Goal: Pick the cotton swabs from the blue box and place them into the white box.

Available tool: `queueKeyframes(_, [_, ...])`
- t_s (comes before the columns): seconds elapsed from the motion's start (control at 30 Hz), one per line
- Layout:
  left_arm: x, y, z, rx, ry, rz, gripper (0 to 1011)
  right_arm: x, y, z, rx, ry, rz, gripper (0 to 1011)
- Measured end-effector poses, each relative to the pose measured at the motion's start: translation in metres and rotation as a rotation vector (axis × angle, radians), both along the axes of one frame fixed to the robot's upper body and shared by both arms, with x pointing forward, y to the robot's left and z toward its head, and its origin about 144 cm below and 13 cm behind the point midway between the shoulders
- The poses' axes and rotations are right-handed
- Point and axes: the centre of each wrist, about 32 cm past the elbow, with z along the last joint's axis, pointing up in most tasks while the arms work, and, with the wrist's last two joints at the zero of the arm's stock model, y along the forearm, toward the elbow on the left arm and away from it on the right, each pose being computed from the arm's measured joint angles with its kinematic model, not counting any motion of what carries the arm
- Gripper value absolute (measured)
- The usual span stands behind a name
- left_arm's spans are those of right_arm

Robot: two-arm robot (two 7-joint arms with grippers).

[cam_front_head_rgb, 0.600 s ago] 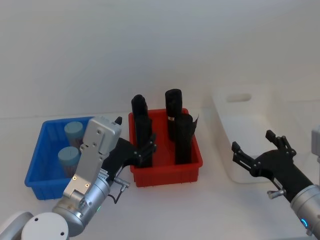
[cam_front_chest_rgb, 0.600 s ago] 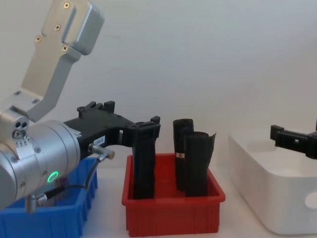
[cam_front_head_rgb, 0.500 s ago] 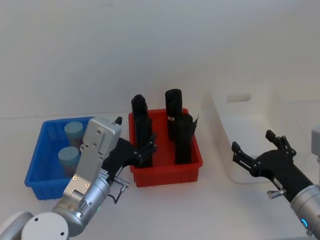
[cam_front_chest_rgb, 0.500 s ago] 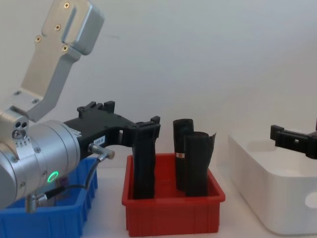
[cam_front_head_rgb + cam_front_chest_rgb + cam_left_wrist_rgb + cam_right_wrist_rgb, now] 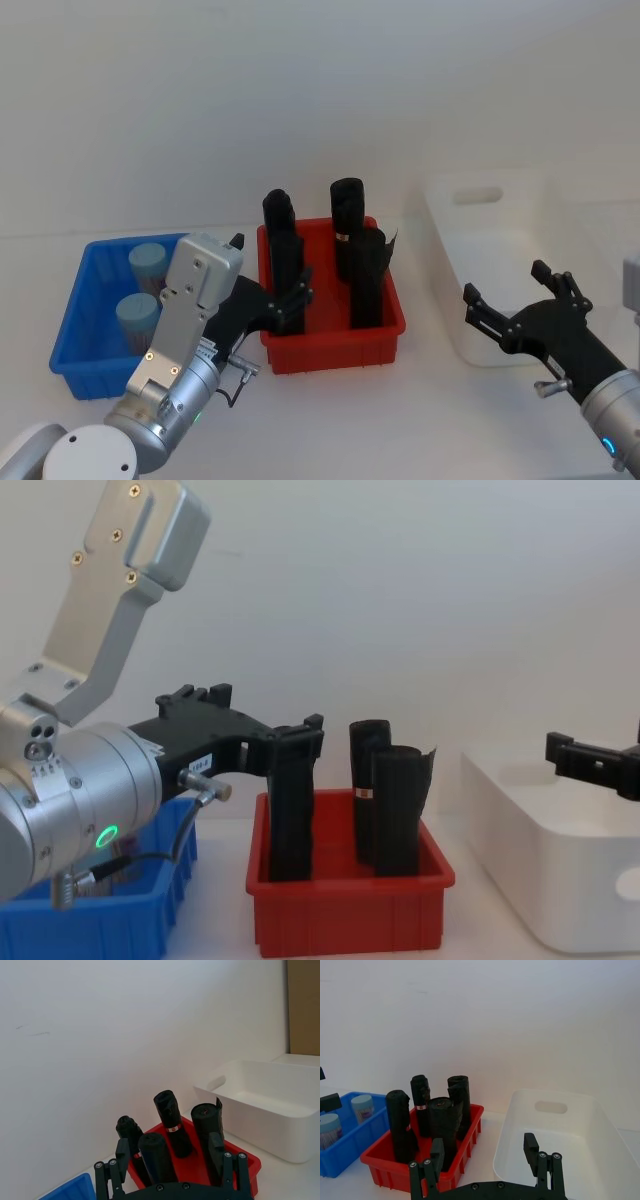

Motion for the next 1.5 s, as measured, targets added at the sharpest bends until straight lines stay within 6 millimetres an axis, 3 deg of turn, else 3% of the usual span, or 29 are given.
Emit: queueKeyframes(1.5, [0.0,0.0,0.0,0.0,0.0,0.0,1004,0.0,0.0,0.0,0.0,0.0,0.0,1002])
